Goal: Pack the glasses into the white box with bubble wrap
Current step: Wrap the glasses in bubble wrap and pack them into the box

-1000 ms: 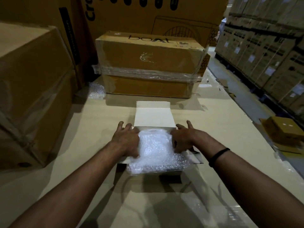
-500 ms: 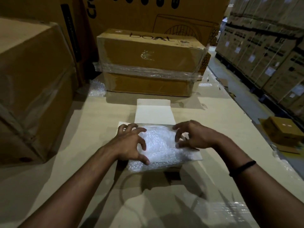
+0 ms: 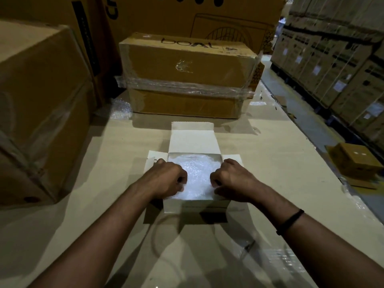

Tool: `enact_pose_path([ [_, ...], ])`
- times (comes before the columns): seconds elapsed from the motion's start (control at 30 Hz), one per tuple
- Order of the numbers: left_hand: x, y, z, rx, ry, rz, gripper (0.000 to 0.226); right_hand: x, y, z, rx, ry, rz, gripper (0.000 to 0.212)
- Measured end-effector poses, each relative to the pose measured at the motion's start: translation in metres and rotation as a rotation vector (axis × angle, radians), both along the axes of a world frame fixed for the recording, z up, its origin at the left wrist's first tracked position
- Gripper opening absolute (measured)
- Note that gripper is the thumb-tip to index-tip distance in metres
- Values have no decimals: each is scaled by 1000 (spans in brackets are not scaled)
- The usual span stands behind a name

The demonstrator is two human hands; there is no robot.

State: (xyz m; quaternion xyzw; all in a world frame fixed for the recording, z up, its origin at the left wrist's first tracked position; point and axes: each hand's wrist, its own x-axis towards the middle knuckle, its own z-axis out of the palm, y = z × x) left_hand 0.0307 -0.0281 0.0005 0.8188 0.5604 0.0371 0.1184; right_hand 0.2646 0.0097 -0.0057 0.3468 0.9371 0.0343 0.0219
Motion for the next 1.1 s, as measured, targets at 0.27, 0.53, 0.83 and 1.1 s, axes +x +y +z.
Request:
enact_pose_path([
  [0.27,-2,-3,2,-162,-9,-33,26,2,0,3,-111,-66,16,10],
  [0.53,2,-3,-8,-267,-97,-48,39,4,-7,21,-231,-245,39,44],
  [0.83,7,4,2,-271,-78,68,14,6,12,26,-334,-75,-144,33],
  [1.1,34,3,2,-132,206,32,8,-15,1,1,-50,-267,-246,65],
])
